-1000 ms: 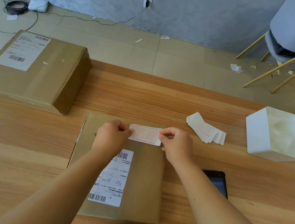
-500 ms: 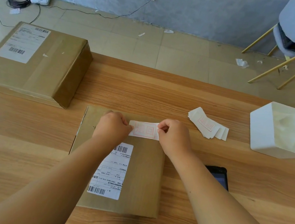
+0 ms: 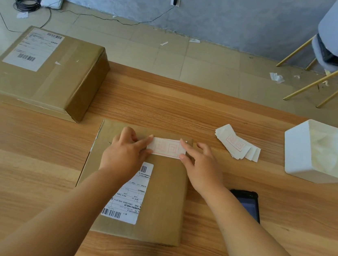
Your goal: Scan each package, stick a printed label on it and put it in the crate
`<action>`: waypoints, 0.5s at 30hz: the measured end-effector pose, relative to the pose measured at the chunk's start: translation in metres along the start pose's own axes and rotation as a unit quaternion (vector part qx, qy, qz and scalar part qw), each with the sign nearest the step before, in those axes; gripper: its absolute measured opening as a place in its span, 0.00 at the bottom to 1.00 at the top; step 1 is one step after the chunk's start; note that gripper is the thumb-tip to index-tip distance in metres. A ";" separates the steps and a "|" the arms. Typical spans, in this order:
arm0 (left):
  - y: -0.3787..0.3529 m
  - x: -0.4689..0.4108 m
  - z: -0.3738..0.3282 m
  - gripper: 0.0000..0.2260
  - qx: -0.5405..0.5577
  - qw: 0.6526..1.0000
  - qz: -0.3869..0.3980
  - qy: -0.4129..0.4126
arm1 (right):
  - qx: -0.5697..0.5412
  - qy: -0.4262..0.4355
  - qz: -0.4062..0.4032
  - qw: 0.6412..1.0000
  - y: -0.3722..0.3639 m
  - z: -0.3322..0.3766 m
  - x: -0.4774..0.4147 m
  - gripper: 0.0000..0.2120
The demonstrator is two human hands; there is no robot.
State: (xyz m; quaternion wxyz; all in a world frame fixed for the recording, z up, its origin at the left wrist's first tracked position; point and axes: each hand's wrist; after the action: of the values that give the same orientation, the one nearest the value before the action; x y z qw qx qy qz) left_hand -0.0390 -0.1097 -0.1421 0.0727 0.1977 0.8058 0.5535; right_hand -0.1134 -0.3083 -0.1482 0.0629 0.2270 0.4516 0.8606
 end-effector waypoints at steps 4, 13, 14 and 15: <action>0.003 0.004 0.005 0.16 0.021 0.999 -0.022 0.030 | -0.071 -0.041 -0.002 0.997 0.009 -0.004 0.004 0.20; 0.015 0.032 0.040 0.23 0.074 0.975 -0.115 0.177 | -0.114 -0.091 0.023 0.989 0.008 0.002 0.002 0.32; 0.015 0.036 0.045 0.26 0.082 0.968 -0.108 0.211 | -0.120 -0.099 0.040 0.987 0.006 0.003 0.002 0.35; 0.015 0.041 0.050 0.29 0.095 0.960 -0.095 0.247 | -0.131 -0.104 0.056 0.984 0.003 0.004 0.002 0.35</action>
State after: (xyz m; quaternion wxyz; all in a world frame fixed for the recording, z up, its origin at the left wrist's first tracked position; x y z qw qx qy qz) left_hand -0.0554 -0.0456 -0.1431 -0.0952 -0.0166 0.8627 0.4964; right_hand -0.1127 -0.3065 -0.1436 0.0900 0.3301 0.3125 0.8861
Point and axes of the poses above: each hand's wrist, its own x-axis away from the middle knuckle, its own y-axis out of the back of the hand, z = x × y, and after that the axes turned 2 degrees about x, right-handed
